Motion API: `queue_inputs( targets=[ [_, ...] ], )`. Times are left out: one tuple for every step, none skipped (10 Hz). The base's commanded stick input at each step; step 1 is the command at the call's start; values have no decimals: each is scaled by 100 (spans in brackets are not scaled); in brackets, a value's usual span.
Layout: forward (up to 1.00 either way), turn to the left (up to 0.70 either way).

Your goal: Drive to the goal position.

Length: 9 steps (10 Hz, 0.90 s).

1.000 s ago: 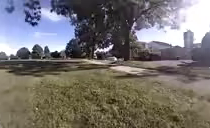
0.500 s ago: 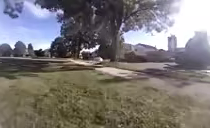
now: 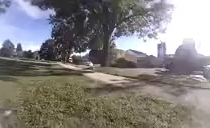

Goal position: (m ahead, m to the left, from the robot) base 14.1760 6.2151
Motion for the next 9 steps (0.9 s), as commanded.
queue_inputs(
  targets=[
    [100, 0],
    [100, 0],
    [100, 0],
    [100, 0],
    [100, 15],
    [100, 36],
    [100, 40],
    [100, 30],
    [100, 0]
  ],
)
